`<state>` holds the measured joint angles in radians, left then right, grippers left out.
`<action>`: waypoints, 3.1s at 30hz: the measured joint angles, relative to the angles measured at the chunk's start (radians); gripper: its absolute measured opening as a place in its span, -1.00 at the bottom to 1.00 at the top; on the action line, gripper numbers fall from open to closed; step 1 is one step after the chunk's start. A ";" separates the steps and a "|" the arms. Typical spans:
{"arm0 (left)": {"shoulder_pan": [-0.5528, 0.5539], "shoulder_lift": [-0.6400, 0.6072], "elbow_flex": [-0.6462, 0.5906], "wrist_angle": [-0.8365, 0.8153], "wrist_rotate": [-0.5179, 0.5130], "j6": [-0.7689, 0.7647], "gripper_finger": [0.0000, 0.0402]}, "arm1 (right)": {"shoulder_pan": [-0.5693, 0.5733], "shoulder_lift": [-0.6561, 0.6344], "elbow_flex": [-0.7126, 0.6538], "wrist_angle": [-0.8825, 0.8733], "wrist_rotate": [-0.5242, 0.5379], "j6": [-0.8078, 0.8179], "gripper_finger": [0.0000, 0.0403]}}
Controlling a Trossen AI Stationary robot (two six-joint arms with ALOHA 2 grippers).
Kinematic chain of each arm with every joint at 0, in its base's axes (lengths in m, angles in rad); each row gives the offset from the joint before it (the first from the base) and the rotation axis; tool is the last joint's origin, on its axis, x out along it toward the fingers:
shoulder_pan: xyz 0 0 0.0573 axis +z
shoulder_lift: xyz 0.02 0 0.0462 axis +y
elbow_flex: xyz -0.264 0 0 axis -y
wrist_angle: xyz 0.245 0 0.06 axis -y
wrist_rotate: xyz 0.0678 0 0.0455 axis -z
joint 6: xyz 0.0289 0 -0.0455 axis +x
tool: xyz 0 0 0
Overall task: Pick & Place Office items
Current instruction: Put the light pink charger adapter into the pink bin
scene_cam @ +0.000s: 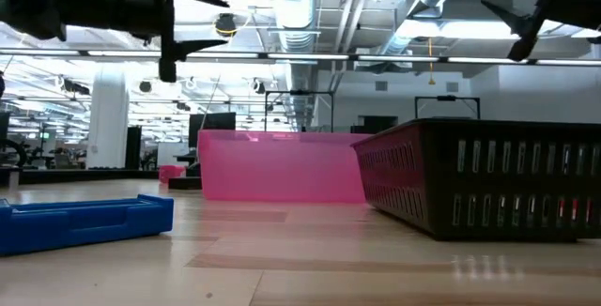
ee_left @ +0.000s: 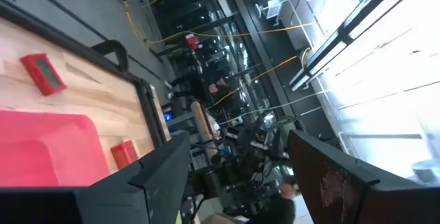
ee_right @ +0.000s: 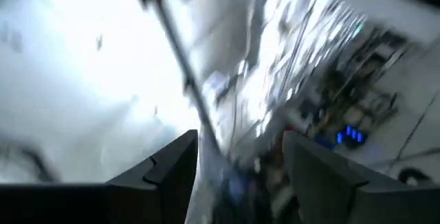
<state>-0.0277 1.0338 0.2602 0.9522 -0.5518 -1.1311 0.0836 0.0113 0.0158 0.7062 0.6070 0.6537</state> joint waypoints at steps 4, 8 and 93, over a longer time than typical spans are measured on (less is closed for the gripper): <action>-0.005 0.031 0.040 0.000 -0.001 0.059 0.20 | -0.018 0.000 0.000 0.117 0.107 0.002 0.03; -0.006 0.052 0.053 -0.002 -0.029 0.106 0.20 | -0.032 0.000 0.000 0.254 0.110 0.036 0.03; -0.196 0.210 0.791 -1.926 0.666 -0.336 0.17 | 0.133 0.583 1.252 -0.980 -0.191 -0.079 0.03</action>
<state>-0.2233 1.2435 1.0513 -0.9734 0.1146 -1.4673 0.2167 0.5942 1.2678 -0.2743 0.4160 0.5748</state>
